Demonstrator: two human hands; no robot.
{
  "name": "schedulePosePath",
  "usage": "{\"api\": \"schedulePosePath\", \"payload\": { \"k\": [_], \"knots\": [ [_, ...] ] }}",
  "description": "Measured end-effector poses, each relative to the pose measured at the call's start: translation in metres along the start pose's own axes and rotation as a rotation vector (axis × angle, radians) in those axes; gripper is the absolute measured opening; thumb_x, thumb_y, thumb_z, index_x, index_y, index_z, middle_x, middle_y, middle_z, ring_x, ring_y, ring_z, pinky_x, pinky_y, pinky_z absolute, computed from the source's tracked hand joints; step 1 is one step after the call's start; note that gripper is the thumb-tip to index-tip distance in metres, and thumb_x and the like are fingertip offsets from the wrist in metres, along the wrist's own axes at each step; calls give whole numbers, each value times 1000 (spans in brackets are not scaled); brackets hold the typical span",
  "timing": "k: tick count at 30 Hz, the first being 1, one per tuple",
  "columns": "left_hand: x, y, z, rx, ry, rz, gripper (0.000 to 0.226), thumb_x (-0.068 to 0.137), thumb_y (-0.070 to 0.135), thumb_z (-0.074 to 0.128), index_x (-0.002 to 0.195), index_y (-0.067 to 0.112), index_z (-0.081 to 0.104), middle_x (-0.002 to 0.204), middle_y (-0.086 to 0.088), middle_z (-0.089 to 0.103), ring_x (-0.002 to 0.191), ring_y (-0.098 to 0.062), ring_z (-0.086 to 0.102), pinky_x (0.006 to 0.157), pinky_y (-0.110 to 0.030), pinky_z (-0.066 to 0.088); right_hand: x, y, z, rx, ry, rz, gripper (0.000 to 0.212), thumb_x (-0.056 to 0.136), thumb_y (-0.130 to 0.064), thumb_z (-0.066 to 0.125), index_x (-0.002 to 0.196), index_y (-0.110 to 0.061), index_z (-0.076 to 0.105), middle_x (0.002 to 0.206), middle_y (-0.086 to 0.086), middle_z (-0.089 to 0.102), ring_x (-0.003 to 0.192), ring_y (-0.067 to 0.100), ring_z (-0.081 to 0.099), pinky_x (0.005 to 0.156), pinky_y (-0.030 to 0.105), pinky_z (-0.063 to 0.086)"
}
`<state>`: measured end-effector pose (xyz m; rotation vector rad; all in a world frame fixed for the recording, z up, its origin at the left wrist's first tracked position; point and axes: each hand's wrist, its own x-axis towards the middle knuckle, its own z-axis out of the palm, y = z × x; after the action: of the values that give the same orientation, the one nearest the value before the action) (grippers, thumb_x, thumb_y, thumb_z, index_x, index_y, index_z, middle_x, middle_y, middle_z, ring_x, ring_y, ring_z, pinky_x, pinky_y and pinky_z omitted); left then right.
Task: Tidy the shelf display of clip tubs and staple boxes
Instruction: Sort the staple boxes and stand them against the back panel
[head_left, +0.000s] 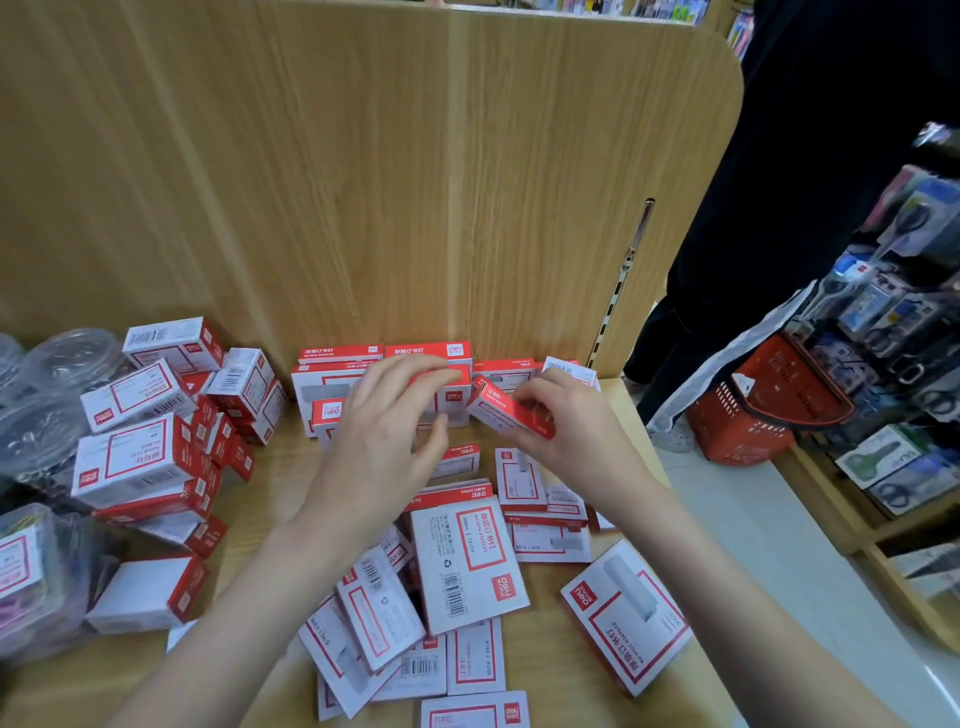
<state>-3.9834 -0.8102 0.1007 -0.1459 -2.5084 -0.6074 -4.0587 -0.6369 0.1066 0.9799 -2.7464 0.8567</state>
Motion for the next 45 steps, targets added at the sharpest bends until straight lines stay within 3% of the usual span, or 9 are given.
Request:
{"api": "schedulePosePath", "payload": {
  "k": [6,14,18,21,24,27,35,40,45],
  "knots": [
    [-5,-15,7,351,-248,5,35,74,16,70,108,14,65,126,-5,57,119,-24,46,106,-38,10,4,-1,17,-226,-39,56,30,86,-13,59,114,-9,50,119,6,38,109,21,39,76,34,47],
    [-5,-21,7,351,-248,19,24,73,14,70,97,17,67,130,-3,53,122,-19,36,106,-41,10,14,10,30,-314,17,27,33,84,-6,61,114,-10,48,117,5,47,106,23,38,74,34,46],
    [-11,-20,6,210,-140,44,20,83,15,55,99,14,66,124,-7,56,118,-21,40,103,-42,28,13,17,29,-247,29,-23,25,84,-3,57,108,-5,52,114,9,48,106,25,41,77,38,48],
    [-22,-13,-3,46,-98,57,29,86,20,42,102,13,65,119,-3,56,109,-14,47,90,-25,39,3,21,14,-85,68,-79,18,83,-9,62,100,-6,59,107,6,54,97,21,47,80,34,47],
    [-34,-10,-7,-17,-162,100,29,88,25,42,107,16,62,121,2,53,106,-7,50,77,-19,47,-10,23,-5,95,-273,-63,30,82,-31,66,108,-19,58,108,-8,54,93,7,46,79,22,42],
    [-41,-10,-1,-37,-224,127,33,88,30,42,114,19,59,123,3,54,112,-9,47,86,-20,43,-20,27,-4,-19,-614,-81,57,75,-39,71,125,-36,45,129,-16,39,114,5,33,96,19,31],
    [-44,-14,5,42,-282,196,32,88,34,40,107,20,62,113,4,60,105,-9,47,83,-30,48,-28,19,-10,25,-266,-68,23,83,-17,60,105,-20,63,100,-6,66,91,12,58,81,28,47],
    [-44,-14,6,29,-296,178,34,88,35,38,108,20,61,115,4,59,107,-9,45,85,-30,47,-23,16,-31,73,78,-51,27,84,-24,47,104,-13,62,81,-11,57,80,16,47,67,26,36],
    [-46,-14,8,14,-287,146,36,88,36,37,110,20,60,116,3,59,108,-9,43,83,-35,49,-29,18,-16,-168,-99,-203,28,84,-35,46,92,-16,65,81,-5,52,78,7,34,66,30,46]
  ]
}}
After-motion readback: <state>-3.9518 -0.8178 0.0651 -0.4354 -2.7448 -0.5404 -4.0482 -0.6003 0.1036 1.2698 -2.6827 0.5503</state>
